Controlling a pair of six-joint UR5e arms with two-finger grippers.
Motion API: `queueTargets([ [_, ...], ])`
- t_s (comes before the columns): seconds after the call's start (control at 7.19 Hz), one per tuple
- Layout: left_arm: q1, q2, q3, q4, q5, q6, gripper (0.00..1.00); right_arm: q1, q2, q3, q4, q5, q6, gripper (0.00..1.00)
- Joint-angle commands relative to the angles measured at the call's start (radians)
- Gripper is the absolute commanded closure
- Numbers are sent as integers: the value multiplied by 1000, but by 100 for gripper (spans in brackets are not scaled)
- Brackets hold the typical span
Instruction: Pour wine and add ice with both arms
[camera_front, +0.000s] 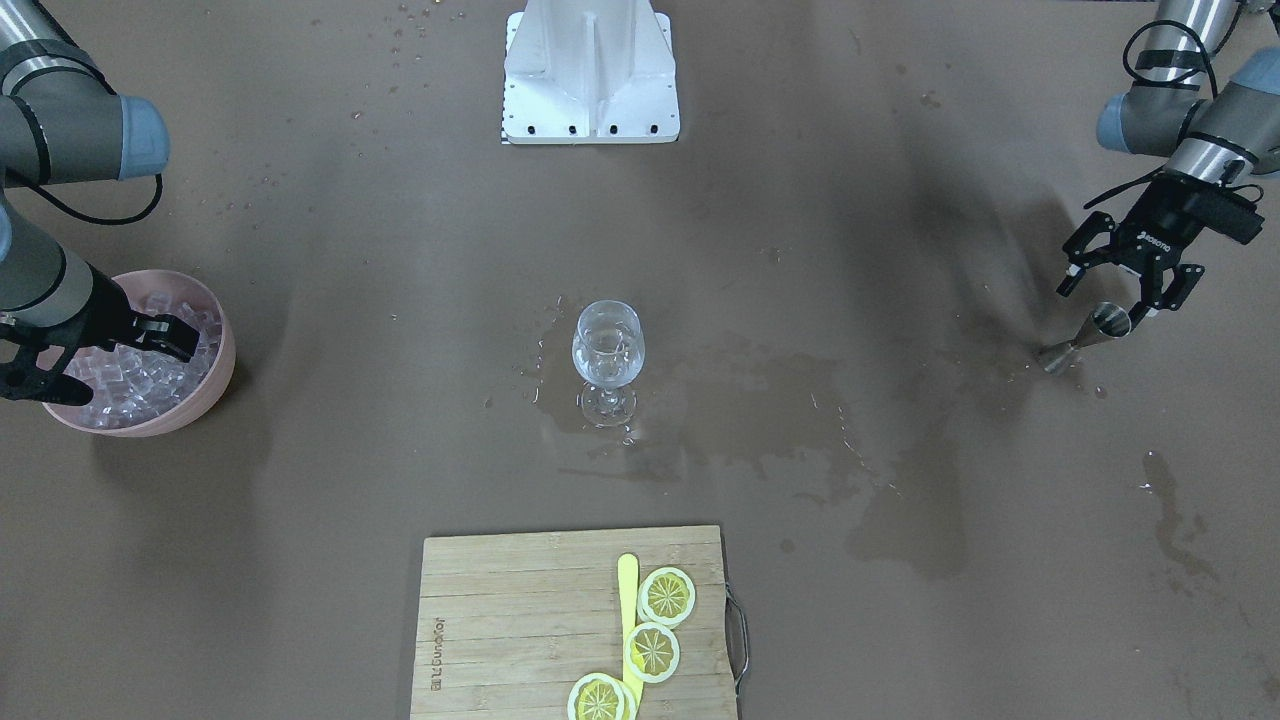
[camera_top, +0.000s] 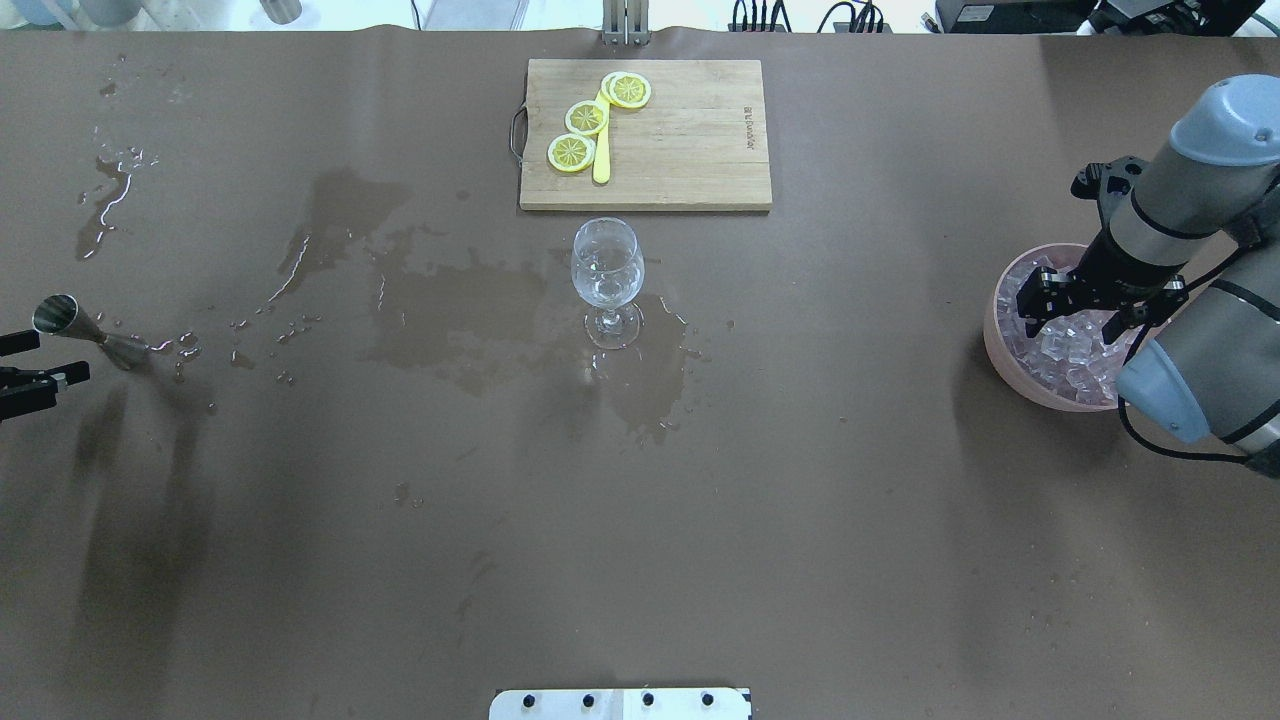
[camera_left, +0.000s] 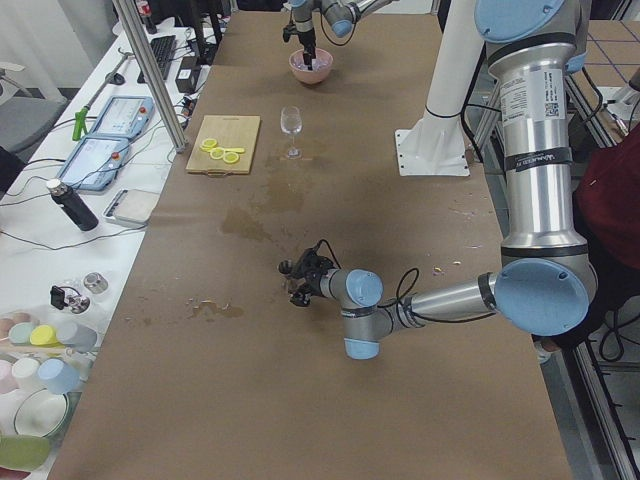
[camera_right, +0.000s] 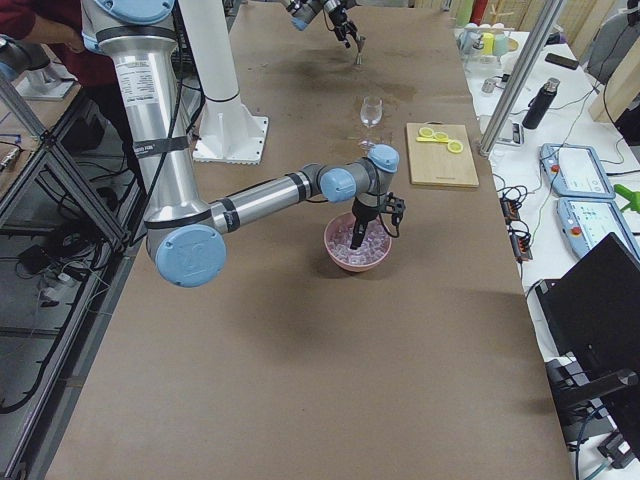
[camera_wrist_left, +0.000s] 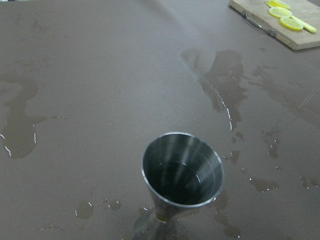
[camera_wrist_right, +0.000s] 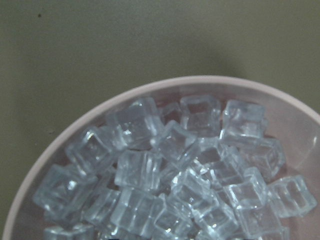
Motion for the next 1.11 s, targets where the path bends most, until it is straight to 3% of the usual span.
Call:
queueTargets([
  [0.0,66,-6,16,-6,120,2,2,2,-2,-3,0,-14,0,20],
  [0.14,118,-14,22,-9,186,1,3,4,-4,-8,0,-14,-2,20],
  [0.97,128,-40,56,-29,306,8,4,-1,2,-16,0,-17,6,39],
])
